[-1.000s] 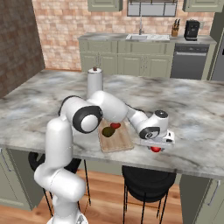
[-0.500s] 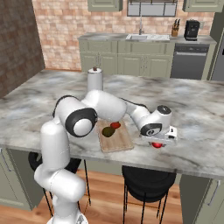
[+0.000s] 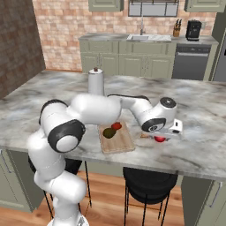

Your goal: Place the avocado, onion, tomato, and bell pepper on the cutting board.

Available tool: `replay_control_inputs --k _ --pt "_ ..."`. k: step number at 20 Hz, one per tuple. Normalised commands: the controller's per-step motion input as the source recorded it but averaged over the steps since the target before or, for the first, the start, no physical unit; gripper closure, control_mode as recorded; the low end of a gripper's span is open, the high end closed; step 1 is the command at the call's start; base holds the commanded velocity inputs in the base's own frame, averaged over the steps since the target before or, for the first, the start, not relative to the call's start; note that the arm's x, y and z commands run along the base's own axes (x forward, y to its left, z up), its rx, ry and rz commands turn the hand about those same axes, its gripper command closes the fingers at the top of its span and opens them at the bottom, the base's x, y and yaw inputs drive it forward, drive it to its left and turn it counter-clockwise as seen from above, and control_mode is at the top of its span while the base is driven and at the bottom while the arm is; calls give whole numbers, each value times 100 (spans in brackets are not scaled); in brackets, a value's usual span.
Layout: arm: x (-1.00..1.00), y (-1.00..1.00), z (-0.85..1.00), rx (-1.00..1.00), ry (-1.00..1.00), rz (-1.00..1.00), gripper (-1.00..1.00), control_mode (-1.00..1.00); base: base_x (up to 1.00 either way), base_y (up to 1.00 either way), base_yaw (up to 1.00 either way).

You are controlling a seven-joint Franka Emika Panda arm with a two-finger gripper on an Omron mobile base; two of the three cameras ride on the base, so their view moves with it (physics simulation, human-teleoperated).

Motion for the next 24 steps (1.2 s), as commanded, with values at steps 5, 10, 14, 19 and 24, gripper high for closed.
replay_control_inputs --k 5,10,14,19,24 --pt "-30 15 82 0 -4 0 100 -100 0 0 0" --pt "-32 26 65 0 -5 0 100 -100 0 0 0" --pt "-37 39 48 -3 -7 -3 100 -100 0 0 0" --pt "-34 57 38 -7 -7 -6 100 -100 0 0 0" --pt "-32 61 27 -9 -6 -7 100 -100 0 0 0"
